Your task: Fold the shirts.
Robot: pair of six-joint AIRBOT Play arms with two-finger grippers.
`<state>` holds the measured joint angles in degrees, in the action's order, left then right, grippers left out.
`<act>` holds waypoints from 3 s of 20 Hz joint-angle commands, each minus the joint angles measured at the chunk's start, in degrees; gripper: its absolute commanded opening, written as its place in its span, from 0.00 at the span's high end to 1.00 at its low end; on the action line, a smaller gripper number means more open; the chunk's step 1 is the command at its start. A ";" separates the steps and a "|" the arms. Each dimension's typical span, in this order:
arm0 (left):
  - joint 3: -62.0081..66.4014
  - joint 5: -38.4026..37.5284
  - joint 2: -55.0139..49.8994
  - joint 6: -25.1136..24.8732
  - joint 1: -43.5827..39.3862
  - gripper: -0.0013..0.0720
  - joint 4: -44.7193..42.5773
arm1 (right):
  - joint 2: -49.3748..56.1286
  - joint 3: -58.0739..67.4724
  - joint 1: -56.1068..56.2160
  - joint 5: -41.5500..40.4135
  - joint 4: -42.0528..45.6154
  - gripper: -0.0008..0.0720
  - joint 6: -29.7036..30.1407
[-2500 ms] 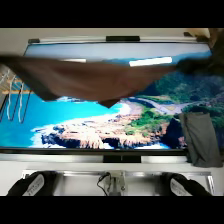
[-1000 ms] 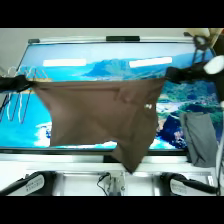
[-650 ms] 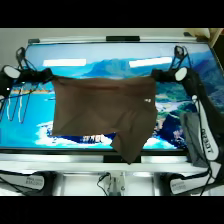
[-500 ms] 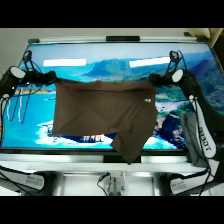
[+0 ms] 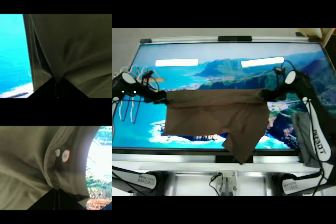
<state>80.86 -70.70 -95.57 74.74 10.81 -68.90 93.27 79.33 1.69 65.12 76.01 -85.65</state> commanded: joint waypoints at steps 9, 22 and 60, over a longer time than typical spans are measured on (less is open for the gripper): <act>7.04 -18.43 0.76 1.64 5.77 0.27 0.48 | -6.95 2.93 -1.66 13.73 7.41 0.30 -1.49; -46.10 0.17 24.79 -11.19 22.86 0.27 14.25 | -23.45 -5.77 -13.38 21.86 8.00 0.30 0.37; -43.47 3.43 26.03 -23.23 20.96 0.94 22.93 | -37.68 -47.15 5.90 -12.87 -13.44 0.88 -0.63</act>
<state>34.30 -64.75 -69.67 60.25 31.81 -48.82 55.68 26.83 7.27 49.65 60.93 -89.86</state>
